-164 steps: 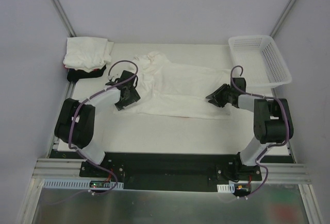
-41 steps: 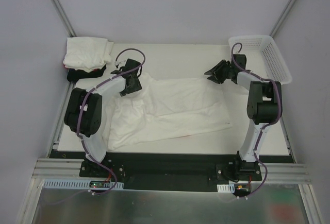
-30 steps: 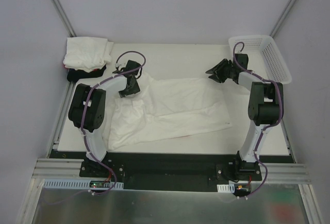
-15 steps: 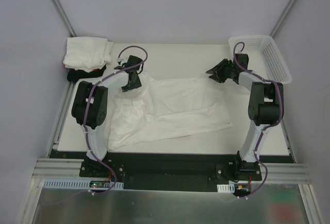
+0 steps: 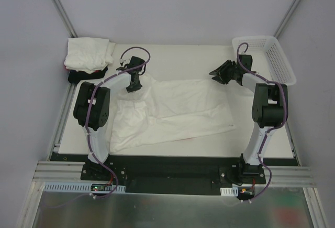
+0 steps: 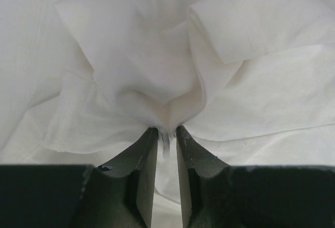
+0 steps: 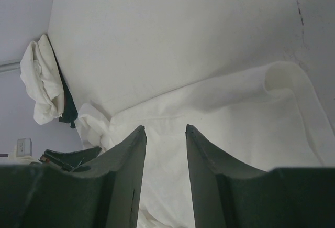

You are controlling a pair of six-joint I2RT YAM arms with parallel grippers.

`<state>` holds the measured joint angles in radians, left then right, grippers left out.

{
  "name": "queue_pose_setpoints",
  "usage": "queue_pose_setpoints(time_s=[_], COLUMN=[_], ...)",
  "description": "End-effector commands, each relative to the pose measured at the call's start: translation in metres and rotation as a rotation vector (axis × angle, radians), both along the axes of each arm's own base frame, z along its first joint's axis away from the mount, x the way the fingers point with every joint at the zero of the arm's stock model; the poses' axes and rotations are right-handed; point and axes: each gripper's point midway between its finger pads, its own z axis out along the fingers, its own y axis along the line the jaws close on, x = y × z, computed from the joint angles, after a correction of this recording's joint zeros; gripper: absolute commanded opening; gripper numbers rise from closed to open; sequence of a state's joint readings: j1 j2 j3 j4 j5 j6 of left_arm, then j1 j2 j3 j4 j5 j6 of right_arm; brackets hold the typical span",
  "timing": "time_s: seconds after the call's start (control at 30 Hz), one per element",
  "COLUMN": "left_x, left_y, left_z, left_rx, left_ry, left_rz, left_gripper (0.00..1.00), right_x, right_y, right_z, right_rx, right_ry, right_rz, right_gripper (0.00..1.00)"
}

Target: Fold and stack the t-shirts

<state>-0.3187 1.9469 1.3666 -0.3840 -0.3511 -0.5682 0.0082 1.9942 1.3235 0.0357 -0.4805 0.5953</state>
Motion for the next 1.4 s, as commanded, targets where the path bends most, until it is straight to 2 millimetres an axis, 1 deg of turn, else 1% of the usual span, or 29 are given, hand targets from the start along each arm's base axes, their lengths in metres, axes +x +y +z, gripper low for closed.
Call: queue_pose_setpoints(time_s=[0.0,0.13,0.27,0.4,0.43,0.53,0.63,0.73,0.77,1.07,1.37], left_x=[0.008,0.008,0.01,0.011,0.01,0.006,0.005,0.003,0.002,-0.006,-0.014], left_y=[0.002,0.002,0.005,0.006,0.005,0.003,0.002,-0.001,-0.005,-0.007,0.002], left_z=[0.01,0.013,0.024,0.035,0.036,0.04,0.042,0.046,0.047,0.036,0.031], left_rx=[0.003,0.002,0.017,0.016,0.01,-0.004,-0.007,-0.009,-0.007,0.002,0.037], left_ry=[-0.021,-0.027,-0.051,-0.073,-0.074,-0.079,-0.08,-0.079,-0.079,-0.044,-0.027], left_rz=[0.003,0.002,-0.001,-0.007,-0.007,-0.008,-0.012,-0.023,-0.031,-0.03,-0.01], left_gripper=[0.19,0.18,0.19,0.25,0.29,0.31,0.31,0.29,0.29,0.27,0.27], right_x=[0.007,0.007,0.006,0.007,0.006,0.007,0.007,0.007,0.008,0.007,0.006], right_y=[0.0,0.0,0.001,0.0,0.001,0.0,0.001,0.001,0.001,0.001,0.001], right_z=[0.015,0.016,0.013,0.013,0.014,0.014,0.013,0.011,0.013,0.013,0.012], right_rx=[0.02,0.019,0.021,0.027,0.027,0.026,0.028,0.031,0.032,0.034,0.033], right_ry=[-0.052,-0.055,-0.05,-0.049,-0.05,-0.053,-0.051,-0.047,-0.05,-0.052,-0.05], right_rz=[0.003,0.002,0.004,0.002,0.003,0.001,0.001,0.002,-0.001,0.002,0.0], right_gripper=[0.39,0.39,0.38,0.38,0.38,0.38,0.38,0.37,0.37,0.37,0.37])
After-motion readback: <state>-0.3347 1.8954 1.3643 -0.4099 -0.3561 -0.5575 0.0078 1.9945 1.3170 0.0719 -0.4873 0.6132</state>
